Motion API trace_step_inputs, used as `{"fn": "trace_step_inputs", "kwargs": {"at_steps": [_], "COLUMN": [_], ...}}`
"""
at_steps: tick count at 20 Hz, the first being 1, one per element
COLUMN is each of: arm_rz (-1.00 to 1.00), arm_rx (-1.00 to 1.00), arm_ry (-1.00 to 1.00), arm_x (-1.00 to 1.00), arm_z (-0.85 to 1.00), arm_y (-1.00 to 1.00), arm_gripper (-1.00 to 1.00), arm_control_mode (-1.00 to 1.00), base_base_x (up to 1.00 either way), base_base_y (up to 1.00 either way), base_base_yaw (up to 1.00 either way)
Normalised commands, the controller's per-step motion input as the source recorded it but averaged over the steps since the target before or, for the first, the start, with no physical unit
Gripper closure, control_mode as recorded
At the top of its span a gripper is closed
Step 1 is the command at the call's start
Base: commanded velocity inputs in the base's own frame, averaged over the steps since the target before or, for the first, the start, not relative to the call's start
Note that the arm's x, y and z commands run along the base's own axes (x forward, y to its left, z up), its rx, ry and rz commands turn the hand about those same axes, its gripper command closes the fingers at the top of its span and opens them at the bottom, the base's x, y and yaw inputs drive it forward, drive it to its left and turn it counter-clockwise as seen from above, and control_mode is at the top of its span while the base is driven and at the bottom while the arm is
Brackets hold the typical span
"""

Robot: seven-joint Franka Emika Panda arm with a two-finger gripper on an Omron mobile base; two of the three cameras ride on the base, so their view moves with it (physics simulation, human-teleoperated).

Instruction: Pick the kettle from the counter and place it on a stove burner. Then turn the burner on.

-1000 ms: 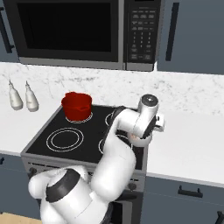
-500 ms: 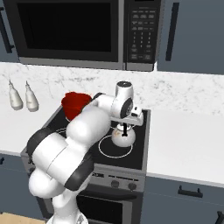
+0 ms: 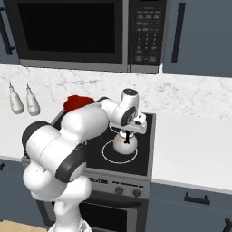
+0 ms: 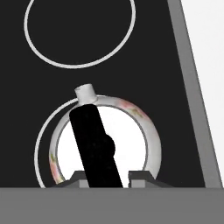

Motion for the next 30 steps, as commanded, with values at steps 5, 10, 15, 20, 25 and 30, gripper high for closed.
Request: {"fn": "trace_step_inputs", "kwargs": {"at_steps": [5,10,15,20,25,30], "arm_rz": [-0.01,0.0,0.0,0.0,-0.01,-0.01], "arm_rx": [0.03,-0.08,-0.04,0.0,0.0,0.0], "arm_ry": [-0.01,-0.11,0.01,-0.01,-0.11,-0.28], "arm_x": [0.01,0.07,0.01,0.0,0.0,-0.24], "arm_z": [-0.23,-0.26,-0.07,0.05,0.31,0.42], "arm_y": [0.47,0.0,0.0,0.0,0.0,0.0], "arm_gripper": [1.0,1.0,-1.0,-1.0,-1.0,-1.0], "arm_control_mode": [-1.0,-1.0,-1.0,-1.0,-1.0,-1.0], "base_base_x": [0.0,0.0,0.0,0.0,0.0,0.0], "base_base_y": [0.0,0.0,0.0,0.0,0.0,0.0], "base_base_yaw": [0.0,0.0,0.0,0.0,0.0,0.0]}}
